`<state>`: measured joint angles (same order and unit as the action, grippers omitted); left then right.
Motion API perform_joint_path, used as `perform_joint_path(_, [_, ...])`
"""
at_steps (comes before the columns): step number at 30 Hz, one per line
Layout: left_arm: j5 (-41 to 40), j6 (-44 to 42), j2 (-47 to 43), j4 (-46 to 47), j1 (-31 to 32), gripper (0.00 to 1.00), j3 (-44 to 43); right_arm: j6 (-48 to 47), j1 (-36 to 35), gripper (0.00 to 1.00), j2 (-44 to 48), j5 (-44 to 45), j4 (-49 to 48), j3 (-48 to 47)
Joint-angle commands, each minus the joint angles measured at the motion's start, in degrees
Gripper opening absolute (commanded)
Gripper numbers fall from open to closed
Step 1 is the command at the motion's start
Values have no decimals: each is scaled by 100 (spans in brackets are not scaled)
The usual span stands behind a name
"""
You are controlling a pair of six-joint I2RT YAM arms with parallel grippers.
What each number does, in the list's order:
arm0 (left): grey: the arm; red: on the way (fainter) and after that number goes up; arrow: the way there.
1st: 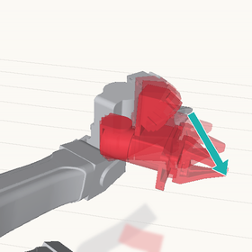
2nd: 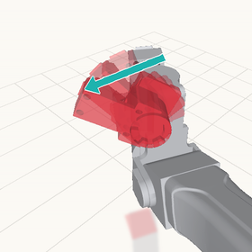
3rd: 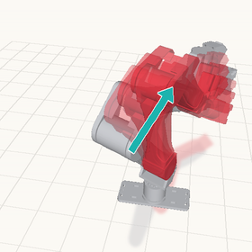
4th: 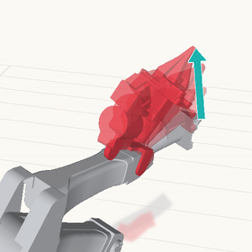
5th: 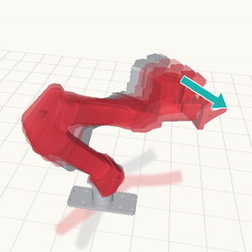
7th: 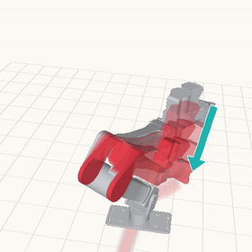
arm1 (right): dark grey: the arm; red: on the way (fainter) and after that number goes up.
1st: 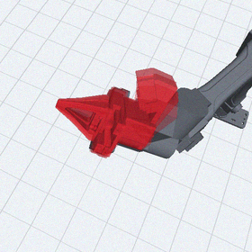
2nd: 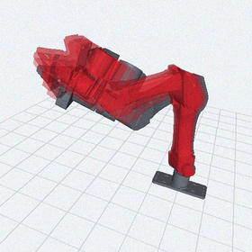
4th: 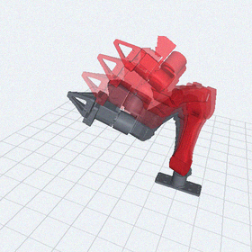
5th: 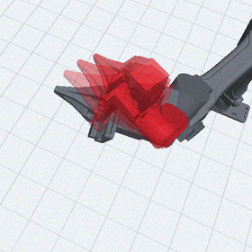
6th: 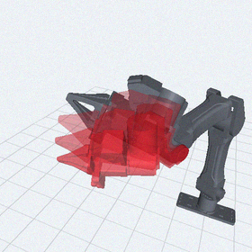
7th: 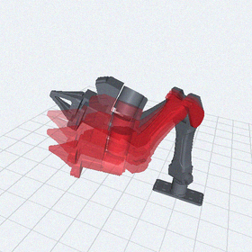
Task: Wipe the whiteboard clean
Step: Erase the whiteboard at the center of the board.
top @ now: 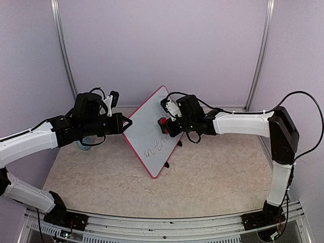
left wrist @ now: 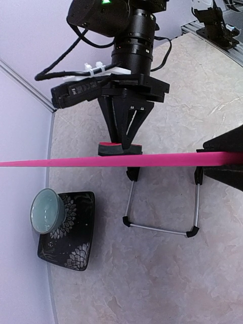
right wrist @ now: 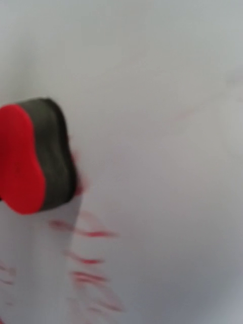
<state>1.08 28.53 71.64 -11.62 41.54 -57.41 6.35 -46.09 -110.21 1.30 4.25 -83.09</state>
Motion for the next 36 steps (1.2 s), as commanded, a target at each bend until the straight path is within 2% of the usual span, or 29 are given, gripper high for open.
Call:
perform_joint_path(1, [630,-238,-16,-171,144,0,134,130,-31,0,-105,-194,-46,378])
perform_joint_path(16, [614,-221,-80,-208,144,0,162,-156,-15,0,-299,-46,491,-1097])
perform_joint_path(30, [630,-259,-84,-199,137,0,143,94,109,0,-279,-94,66,217])
perform_joint_path(36, [650,-251,-46,-176,139,0,142,104,110,0,-268,-221,110,18])
